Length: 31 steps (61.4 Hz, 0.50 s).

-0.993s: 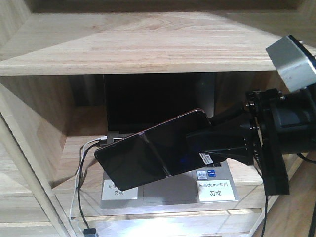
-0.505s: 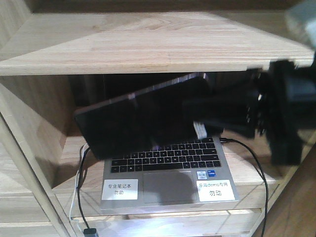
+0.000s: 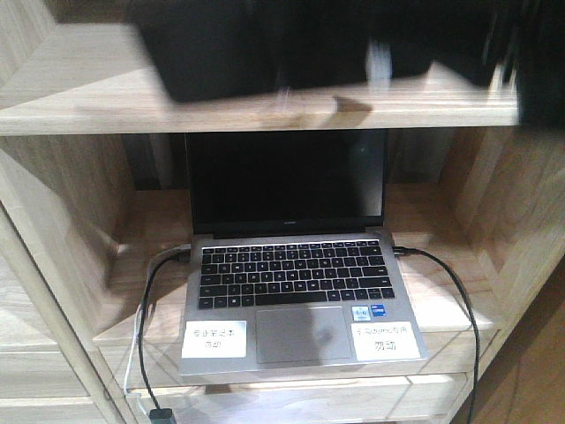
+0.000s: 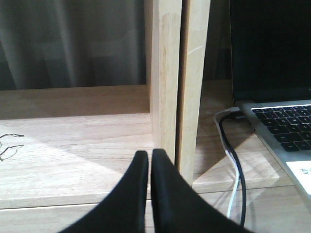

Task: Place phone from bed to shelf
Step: 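Raise the phone with the right gripper up onto the shelf above the laptop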

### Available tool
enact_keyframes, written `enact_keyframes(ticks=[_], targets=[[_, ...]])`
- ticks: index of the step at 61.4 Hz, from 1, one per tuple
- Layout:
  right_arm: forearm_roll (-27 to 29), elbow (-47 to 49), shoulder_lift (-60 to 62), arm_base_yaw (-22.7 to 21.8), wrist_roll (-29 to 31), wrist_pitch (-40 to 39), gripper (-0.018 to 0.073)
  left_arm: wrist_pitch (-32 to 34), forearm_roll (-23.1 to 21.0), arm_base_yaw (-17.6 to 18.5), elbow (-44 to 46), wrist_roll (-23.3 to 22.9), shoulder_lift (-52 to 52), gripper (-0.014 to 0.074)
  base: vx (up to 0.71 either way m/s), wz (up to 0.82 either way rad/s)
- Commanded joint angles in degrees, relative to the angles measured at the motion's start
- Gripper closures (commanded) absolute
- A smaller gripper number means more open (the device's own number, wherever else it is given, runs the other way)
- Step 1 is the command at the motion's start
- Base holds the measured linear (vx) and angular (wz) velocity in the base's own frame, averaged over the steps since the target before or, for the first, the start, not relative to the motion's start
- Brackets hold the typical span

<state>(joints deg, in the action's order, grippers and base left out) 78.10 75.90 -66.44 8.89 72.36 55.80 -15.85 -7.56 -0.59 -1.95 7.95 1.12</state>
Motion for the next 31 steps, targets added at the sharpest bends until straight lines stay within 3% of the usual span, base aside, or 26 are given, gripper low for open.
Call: enact_keyframes(ticks=[1, 24, 31], targets=[[4.1, 3.8, -0.1, -0.1, 0.0, -6.2, 0.0560, 4.2, -0.4, 0.2, -0.1, -0.2, 0.3, 0.0596, 0.00, 0.00], [4.5, 17.1, -11.8, -0.1, -4.4, -5.9, 0.0560, 4.2, -0.4, 0.2, -0.1, -0.2, 0.3, 0.0596, 0.00, 0.00], [4.5, 21.7, -16.0, 2.0, -4.9, -5.6, 0.0560, 4.2, -0.4, 0.2, -0.1, -0.2, 0.3, 0.0596, 0.00, 0.00]])
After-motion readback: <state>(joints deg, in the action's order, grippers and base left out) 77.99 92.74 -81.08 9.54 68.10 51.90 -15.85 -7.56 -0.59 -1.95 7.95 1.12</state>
